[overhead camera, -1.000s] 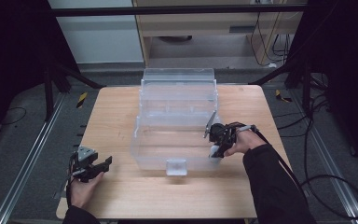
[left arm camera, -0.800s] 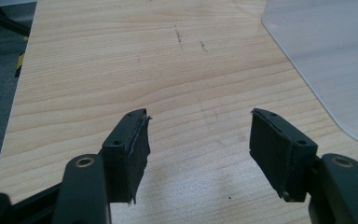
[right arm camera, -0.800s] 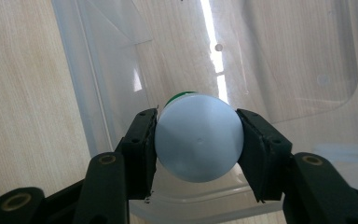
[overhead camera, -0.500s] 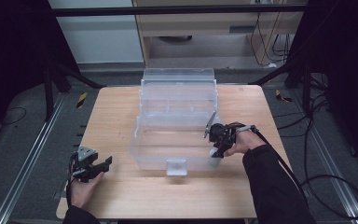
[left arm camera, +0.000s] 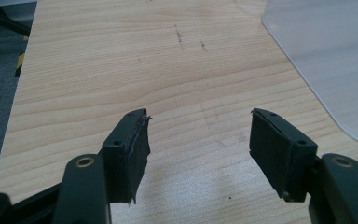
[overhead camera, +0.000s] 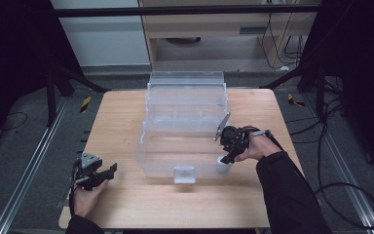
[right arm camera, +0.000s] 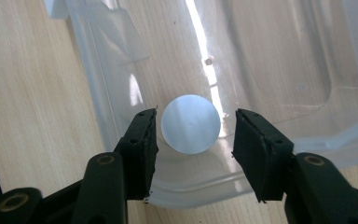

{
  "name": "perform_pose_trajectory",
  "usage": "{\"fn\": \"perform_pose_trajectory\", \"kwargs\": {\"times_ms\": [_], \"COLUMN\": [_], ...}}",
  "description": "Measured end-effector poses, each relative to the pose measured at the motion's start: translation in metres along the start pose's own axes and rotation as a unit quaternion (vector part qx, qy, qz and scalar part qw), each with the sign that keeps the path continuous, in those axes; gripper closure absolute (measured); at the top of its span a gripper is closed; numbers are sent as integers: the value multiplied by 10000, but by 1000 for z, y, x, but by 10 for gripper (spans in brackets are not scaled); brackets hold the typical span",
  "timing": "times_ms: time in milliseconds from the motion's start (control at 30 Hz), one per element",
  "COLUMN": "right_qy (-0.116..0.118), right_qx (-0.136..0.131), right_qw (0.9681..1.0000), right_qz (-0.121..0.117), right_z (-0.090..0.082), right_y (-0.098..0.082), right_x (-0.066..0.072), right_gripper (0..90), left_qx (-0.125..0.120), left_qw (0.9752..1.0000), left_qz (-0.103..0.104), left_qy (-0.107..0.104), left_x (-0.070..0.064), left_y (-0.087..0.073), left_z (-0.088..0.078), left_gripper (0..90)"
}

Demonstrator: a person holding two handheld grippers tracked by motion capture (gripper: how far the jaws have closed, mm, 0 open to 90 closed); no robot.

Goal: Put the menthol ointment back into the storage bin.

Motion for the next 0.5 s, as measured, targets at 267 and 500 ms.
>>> {"fn": "perform_pose_trajectory", "kwargs": {"times_ms": [267, 500], "right_qy": [-554, -1115], "right_qx": [-605, -1288], "right_qw": [9959, 9810], "right_qz": [392, 931], "right_z": [-31, -47], "right_y": [-10, -33], "right_x": [8, 14], "right_gripper": [352, 266], "left_qx": [-5, -4], "left_qw": [10000, 10000], "left_qz": [-4, -4], "left_qy": [4, 5], "left_x": [0, 0], "left_y": [0, 0], "left_z": [-1, -1], "left_gripper": [371, 370]}}
Point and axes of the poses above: each handheld gripper's, and its own axes: z roughly forward along the jaws, y roughly out of its top, x roughly to its left, the point moved 5 cm from there along z, roughly forward along the jaws, and after that the axes turned 10 degrees about -z, right-handed, at the moved point
